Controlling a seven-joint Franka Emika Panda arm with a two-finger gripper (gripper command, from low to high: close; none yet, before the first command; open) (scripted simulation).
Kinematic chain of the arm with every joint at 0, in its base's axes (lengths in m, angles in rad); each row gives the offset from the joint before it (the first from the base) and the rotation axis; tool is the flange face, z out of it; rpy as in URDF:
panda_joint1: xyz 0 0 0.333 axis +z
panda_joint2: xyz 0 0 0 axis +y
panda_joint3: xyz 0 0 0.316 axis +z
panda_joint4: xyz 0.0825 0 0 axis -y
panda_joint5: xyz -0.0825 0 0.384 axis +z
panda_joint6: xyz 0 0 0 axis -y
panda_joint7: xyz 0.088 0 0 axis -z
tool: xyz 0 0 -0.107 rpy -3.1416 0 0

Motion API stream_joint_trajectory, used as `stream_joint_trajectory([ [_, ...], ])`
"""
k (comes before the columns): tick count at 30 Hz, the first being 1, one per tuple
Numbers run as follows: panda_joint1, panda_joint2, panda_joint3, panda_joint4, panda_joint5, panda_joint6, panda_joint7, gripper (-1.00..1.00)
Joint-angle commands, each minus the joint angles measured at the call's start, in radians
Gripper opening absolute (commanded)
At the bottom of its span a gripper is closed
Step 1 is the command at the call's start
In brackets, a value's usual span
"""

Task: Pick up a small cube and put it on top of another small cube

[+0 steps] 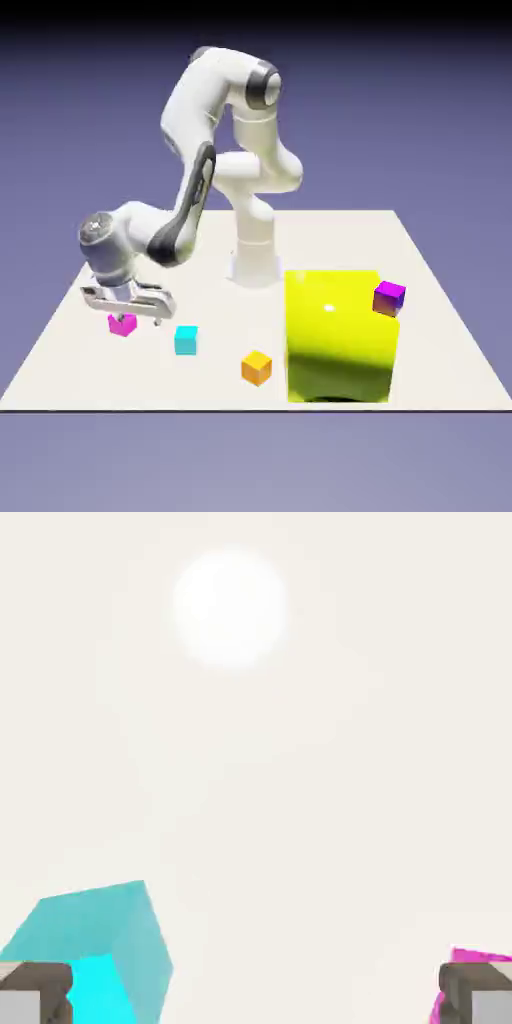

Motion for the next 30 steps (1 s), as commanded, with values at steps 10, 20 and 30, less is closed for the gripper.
stream_joint_trajectory([
  [10, -0.021, 0.3, -0.169, 0.197, 0.039, -0.285, -0.116, 0.0],
  [20, -0.024, 0.293, -0.151, 0.196, 0.045, -0.285, -0.094, -1.0],
  [30, -0.082, 0.151, 0.196, 0.169, 0.157, -0.303, 0.341, -1.0],
])
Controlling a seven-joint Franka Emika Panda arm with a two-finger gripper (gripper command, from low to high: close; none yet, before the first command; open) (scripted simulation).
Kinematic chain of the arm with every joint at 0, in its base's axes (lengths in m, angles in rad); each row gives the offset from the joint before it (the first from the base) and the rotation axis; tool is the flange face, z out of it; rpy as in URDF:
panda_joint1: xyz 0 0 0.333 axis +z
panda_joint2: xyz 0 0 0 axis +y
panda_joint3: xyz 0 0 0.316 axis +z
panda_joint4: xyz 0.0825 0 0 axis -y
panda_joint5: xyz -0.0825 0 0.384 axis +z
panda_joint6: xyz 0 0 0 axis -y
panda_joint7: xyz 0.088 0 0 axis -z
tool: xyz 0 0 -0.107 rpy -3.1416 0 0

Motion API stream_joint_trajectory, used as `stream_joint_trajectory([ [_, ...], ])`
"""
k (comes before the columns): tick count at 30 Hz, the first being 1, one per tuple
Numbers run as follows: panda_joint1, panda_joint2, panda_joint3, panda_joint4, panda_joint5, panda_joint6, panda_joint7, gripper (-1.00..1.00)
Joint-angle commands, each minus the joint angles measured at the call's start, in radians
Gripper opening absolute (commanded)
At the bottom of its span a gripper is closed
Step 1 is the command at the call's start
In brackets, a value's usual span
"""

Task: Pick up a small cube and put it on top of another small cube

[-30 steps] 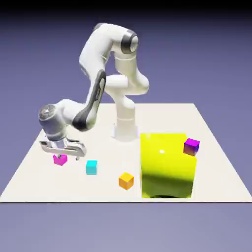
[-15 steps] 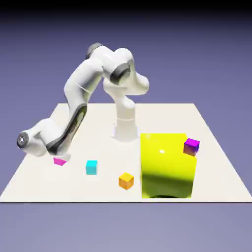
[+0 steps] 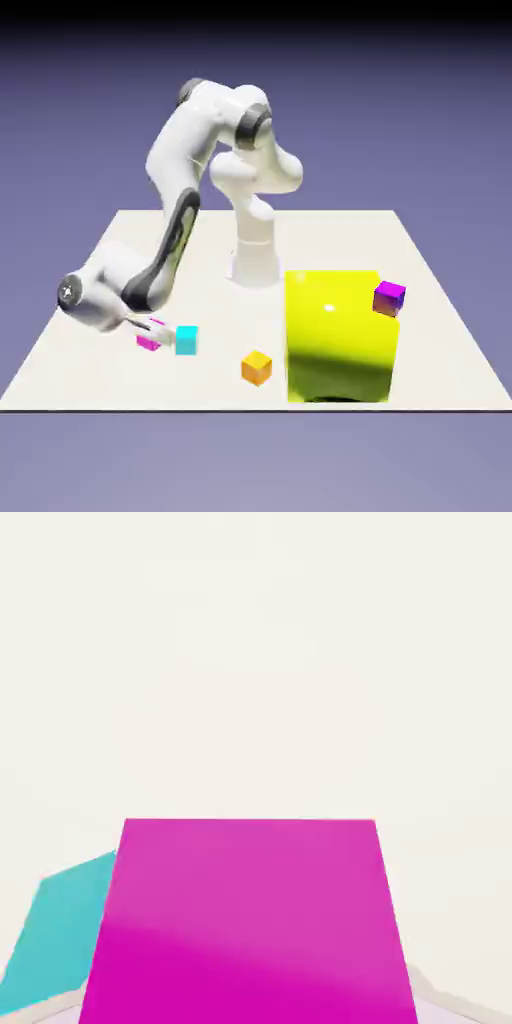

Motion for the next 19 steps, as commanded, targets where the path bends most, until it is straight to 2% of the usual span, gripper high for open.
stream_joint_trajectory([
  [1, -0.006, -0.014, 0.035, -0.003, 0.009, -0.002, 0.044, -1.0],
  [12, -0.062, -0.152, 0.371, -0.029, 0.118, -0.019, 0.465, -1.0],
  [16, -0.037, -0.101, 0.393, -0.129, 0.157, 0.133, 0.432, -1.0],
  [17, -0.037, -0.101, 0.393, -0.129, 0.157, 0.133, 0.432, 1.0],
  [19, -0.044, -0.116, 0.386, -0.1, 0.146, 0.089, 0.442, 1.0],
])
